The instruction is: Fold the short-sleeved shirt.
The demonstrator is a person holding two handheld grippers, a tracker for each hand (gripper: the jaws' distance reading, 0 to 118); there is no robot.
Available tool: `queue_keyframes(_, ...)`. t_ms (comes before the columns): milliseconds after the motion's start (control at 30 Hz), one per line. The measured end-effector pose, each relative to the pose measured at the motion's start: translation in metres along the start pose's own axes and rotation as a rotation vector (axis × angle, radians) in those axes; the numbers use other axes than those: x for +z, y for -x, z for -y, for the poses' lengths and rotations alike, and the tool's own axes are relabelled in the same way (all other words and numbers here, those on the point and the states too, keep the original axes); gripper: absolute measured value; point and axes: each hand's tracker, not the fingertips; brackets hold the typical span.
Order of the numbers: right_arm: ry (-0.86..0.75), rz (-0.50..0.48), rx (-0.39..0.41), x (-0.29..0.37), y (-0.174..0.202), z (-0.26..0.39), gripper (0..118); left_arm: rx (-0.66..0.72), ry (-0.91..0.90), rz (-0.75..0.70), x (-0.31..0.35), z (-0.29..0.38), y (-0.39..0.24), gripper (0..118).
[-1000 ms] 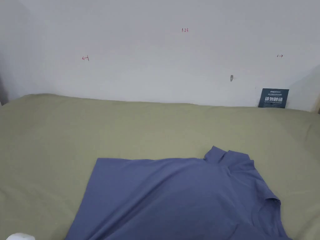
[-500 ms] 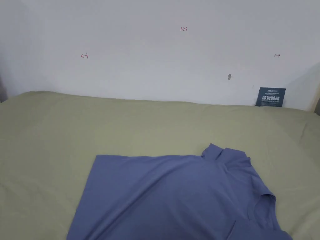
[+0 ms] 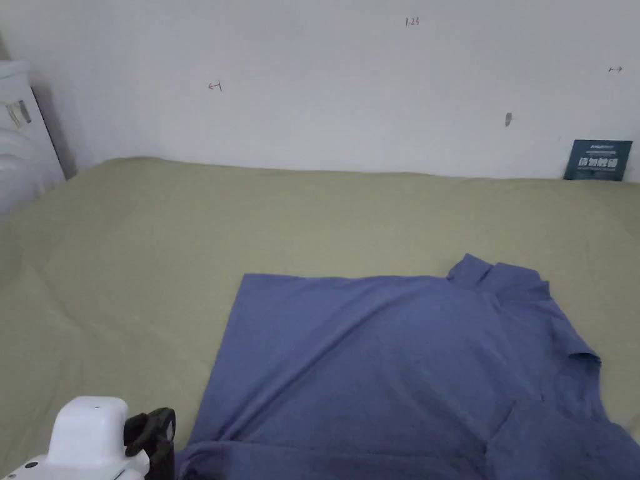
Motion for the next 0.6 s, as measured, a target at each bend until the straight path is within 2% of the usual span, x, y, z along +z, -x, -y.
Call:
queue_keyframes(233,0.088,-0.013,-0.006,-0.019,-0.005,0.01,0,0.134,0.303,0.085,-0.056,0.023,0.032,4)
queue_keyframes(267,0.091,-0.015,-0.008,-0.02,-0.007,0.011,0,0.141,0.324,0.09,-0.065,0.026,0.035,11)
queue_keyframes(367,0.106,-0.027,-0.02,-0.025,-0.013,0.008,0,0.118,0.368,0.097,-0.087,0.03,0.037,65)
queue_keyframes(400,0.112,-0.033,-0.028,-0.027,-0.021,0.011,0,0.11,0.388,0.115,-0.094,0.031,0.035,71)
queue_keyframes(600,0.136,-0.026,-0.022,-0.034,-0.028,0.014,0,0.082,0.382,0.086,-0.124,0.032,0.029,68)
